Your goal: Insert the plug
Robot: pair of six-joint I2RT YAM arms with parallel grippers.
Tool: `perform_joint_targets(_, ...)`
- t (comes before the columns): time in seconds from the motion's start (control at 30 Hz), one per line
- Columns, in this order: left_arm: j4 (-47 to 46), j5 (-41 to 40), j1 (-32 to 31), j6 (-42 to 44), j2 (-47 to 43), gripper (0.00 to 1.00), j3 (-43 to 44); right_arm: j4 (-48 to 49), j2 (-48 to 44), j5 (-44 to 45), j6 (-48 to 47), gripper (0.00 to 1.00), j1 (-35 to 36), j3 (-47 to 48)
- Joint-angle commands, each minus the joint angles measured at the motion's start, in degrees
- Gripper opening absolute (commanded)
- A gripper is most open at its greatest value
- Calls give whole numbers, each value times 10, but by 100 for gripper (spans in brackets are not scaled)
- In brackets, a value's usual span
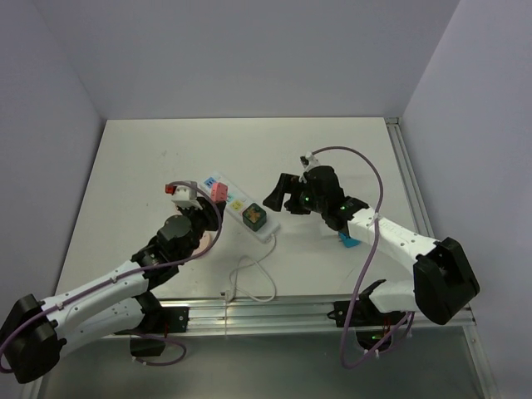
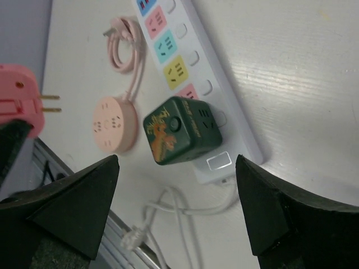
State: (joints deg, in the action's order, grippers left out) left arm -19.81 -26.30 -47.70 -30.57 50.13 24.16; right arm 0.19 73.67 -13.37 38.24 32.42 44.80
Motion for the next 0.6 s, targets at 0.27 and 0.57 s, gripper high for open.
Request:
perform_joint_targets(0.27, 15, 65, 43, -4, -20, 0, -12, 2, 36, 45, -210, 91, 90, 21)
perform_joint_targets(0.57, 65, 42, 47, -27, -45, 0, -14, -11, 80, 90, -261, 92, 106, 63)
